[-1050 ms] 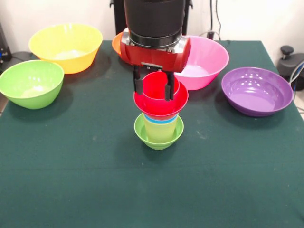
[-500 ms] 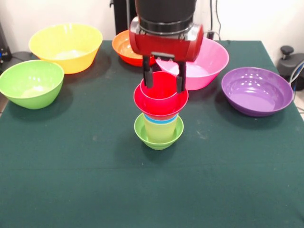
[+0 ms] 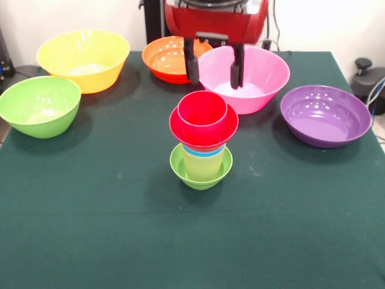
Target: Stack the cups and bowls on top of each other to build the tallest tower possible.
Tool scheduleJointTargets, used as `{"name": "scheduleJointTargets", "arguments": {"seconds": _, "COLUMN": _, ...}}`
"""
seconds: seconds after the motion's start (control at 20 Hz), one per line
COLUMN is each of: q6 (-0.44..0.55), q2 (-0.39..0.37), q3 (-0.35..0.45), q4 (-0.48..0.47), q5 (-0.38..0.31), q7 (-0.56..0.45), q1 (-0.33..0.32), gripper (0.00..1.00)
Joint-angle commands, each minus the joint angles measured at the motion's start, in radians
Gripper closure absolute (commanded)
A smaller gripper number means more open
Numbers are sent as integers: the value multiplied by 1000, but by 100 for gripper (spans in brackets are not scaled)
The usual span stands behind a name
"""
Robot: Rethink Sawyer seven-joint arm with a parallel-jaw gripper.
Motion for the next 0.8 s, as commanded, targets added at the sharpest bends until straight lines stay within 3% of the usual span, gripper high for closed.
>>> {"name": "scheduleJointTargets", "arguments": {"seconds": 0.05, "q6": 147, "q2": 71, "q3": 96, "q4": -124, "q5": -19, "q7": 13, "q1": 20, "gripper": 0}}
{"name": "scheduleJointTargets", "arguments": {"seconds": 0.35, "q6": 171, "q2": 87, "q3": 93, "q4": -167, "q5": -23, "q7": 13, "q1": 19, "gripper": 0}}
{"name": "scheduleJointTargets", "arguments": {"seconds": 0.8, "q6": 169, "q2": 61, "q3": 87, "q4": -136, "q5": -17, "q7": 11, "q1": 22, "gripper": 0}}
